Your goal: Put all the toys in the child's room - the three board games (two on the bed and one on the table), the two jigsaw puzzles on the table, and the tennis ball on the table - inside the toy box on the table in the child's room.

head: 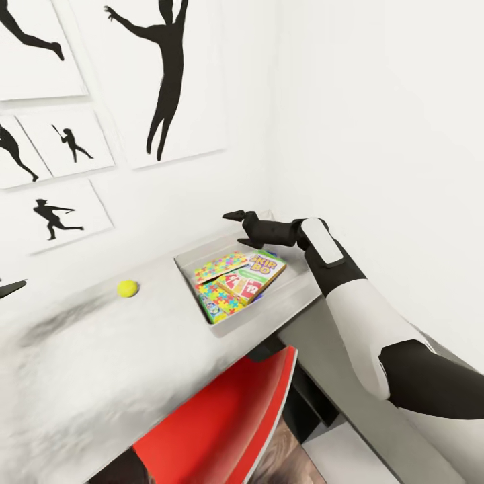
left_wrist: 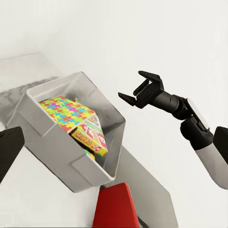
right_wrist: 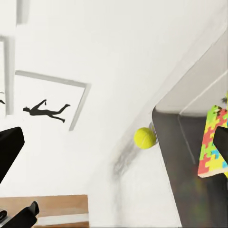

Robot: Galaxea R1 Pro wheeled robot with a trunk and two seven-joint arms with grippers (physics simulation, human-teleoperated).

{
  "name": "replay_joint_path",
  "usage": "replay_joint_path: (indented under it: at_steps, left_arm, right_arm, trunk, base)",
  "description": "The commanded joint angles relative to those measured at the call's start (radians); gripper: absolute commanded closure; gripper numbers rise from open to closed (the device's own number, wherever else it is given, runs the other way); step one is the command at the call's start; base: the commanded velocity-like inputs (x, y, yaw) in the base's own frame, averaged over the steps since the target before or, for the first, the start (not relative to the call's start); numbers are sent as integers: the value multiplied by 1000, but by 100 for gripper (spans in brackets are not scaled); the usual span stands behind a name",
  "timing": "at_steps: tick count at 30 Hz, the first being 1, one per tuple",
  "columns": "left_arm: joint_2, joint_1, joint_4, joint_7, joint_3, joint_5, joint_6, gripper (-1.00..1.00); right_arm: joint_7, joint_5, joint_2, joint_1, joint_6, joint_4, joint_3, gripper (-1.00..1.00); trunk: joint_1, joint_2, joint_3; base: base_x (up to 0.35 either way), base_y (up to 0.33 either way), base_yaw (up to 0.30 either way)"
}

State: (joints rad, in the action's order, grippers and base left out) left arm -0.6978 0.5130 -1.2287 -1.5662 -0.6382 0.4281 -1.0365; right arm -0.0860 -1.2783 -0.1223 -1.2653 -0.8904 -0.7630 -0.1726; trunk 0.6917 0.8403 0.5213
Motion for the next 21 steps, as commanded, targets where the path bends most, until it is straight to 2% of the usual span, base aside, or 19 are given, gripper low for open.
replay_joint_path:
  at_steps: [1,21]
  left_arm:
    - [0,1,0,-5,0,-2,-11,-100]
    - [0,1,-1,-5,0,-1,-11,-100]
  right_arm:
    - [-9,-10,0,-1,-1,-1,-1,-100]
    - [-9,-9,1,-1,-1,-1,-1,-100]
  trunk:
    - [0,1,1]
    - [0,1,1]
  base:
    - [-111,0,285]
    - [-26,9,288]
